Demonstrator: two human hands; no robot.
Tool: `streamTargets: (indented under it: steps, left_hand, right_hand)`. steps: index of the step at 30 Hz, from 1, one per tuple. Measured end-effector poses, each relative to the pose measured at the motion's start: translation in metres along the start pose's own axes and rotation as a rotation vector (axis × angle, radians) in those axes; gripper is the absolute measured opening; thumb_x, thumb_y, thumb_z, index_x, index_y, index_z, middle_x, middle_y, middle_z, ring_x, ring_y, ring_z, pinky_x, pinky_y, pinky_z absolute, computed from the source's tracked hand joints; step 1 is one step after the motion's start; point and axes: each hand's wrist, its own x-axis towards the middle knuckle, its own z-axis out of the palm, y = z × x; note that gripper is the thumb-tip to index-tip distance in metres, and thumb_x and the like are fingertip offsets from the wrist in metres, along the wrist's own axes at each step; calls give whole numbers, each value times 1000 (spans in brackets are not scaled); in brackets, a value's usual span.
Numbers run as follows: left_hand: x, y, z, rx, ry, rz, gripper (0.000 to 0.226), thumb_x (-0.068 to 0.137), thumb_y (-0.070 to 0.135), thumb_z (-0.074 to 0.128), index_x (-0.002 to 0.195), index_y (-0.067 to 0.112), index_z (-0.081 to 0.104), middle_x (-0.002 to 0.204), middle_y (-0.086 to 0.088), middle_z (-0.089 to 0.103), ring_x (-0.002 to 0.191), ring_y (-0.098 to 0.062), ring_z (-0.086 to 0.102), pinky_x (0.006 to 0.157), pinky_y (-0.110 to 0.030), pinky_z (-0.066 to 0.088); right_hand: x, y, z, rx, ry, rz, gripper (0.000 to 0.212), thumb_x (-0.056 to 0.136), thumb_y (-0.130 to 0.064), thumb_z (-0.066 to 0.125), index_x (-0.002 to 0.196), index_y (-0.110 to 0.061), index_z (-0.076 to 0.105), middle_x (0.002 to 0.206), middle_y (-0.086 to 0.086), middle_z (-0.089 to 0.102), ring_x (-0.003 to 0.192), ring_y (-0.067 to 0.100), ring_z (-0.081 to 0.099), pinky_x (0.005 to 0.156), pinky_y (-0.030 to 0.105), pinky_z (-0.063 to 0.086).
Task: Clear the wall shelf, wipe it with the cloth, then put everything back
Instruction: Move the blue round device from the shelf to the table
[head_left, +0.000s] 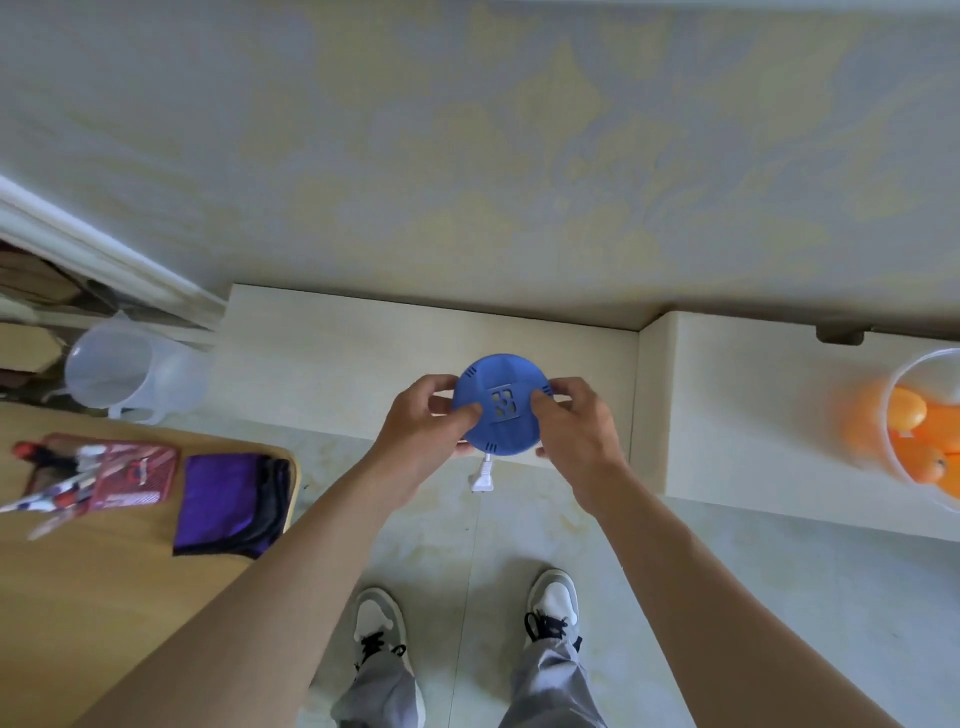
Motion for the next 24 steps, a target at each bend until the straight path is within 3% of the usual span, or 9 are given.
streamTargets:
  steps: [11,15,19,21,24]
  left_hand:
    - [-69,-40,-109,-184,157,-36,28,90,3,64,116,13,61,108,-15,72,93,-29,75,88,-48,60]
    - [-87,-69,-162,-191,211,-40,24,91,2,63,110,15,62,104,-12,71,92,-26,74,77,-37,62]
    - [-113,-110,-219,-196,245,-65,22,92,4,62,106,21,61,107,-11,67,96,-26,72,73,-31,61]
    - [-123,-131,-250,-194,263,-79,23,91,6,62,105,24,61,110,-12,67,97,-26,72,77,-34,61]
    - [-133,-158,-292,-195,299,-93,24,91,6,63,104,26,63,110,-13,69,96,-27,72,80,-38,61]
  right_hand:
    - [-73,-25,95,-142,-184,-86,21,95,-33,52,115,-25,56,102,3,67,91,29,67,72,35,53]
    - [-103,-23,150,-199,-233,-100,18,94,-33,51,111,-27,54,100,3,67,86,26,65,60,28,42]
    - [-140,-12,212,-264,-274,-92,19,94,-34,51,110,-25,56,99,4,67,82,23,65,62,27,46]
    - [-159,-7,243,-303,-301,-103,18,94,-32,52,109,-24,56,98,2,66,78,19,65,59,25,46]
    - [-180,1,288,-331,-334,-102,17,92,-32,53,106,-23,58,99,1,65,87,23,64,67,30,49]
